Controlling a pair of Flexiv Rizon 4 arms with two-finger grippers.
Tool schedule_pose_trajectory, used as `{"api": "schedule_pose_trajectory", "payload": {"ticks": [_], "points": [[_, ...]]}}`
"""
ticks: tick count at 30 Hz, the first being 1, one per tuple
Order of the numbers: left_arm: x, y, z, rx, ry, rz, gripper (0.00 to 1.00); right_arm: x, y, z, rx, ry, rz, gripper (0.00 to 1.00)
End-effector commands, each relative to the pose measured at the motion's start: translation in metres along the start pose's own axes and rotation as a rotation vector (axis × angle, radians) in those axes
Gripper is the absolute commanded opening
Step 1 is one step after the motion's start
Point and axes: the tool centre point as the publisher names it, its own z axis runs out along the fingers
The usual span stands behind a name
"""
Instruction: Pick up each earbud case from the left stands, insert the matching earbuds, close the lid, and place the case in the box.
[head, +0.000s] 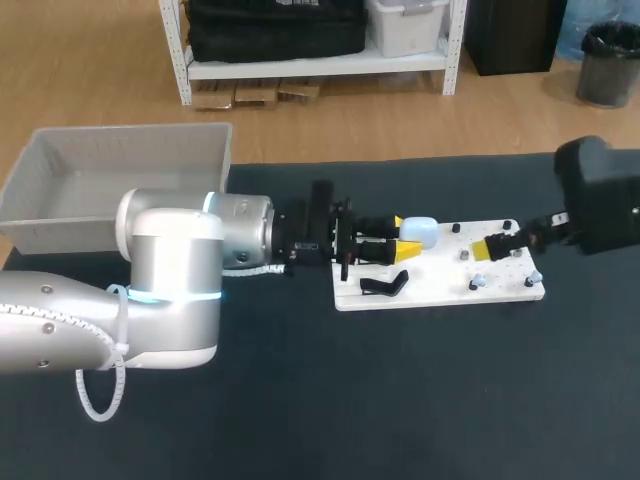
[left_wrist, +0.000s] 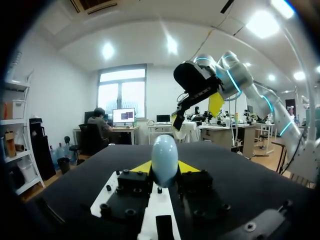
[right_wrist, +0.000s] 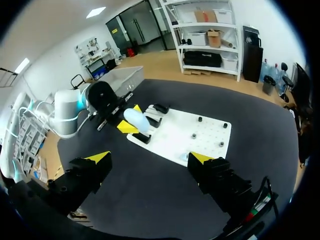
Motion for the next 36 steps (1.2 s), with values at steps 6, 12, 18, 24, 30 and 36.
{"api": "schedule_pose_trajectory", "payload": {"ticks": [6, 12, 18, 24, 30, 36], "points": [[0.000, 0.001, 0.000, 0.002, 0.000, -0.001, 0.00, -0.002, 0.025, 0.019, 0.008, 0.034, 0.017, 1.00], [0.000, 0.001, 0.000, 0.002, 0.000, -0.001, 0.00, -0.006, 0.035, 0.033, -0.010, 0.052, 0.015, 1.00], [0.000, 0.001, 0.000, 0.002, 0.000, -0.001, 0.00, -0.012, 0.036, 0.045, -0.020, 0.051, 0.008, 1.00], [0.000, 0.001, 0.000, 0.002, 0.000, -0.001, 0.00, -0.020, 0.026, 0.055, -0.022, 0.059, 0.036, 1.00], [0.000, 0.001, 0.000, 0.002, 0.000, -0.001, 0.00, -0.026, 0.017, 0.066, -0.025, 0.072, 0.065, 1.00], [0.000, 0.001, 0.000, 0.002, 0.000, -0.001, 0.00, -0.028, 0.009, 0.074, -0.013, 0.085, 0.082, 1.00]]}}
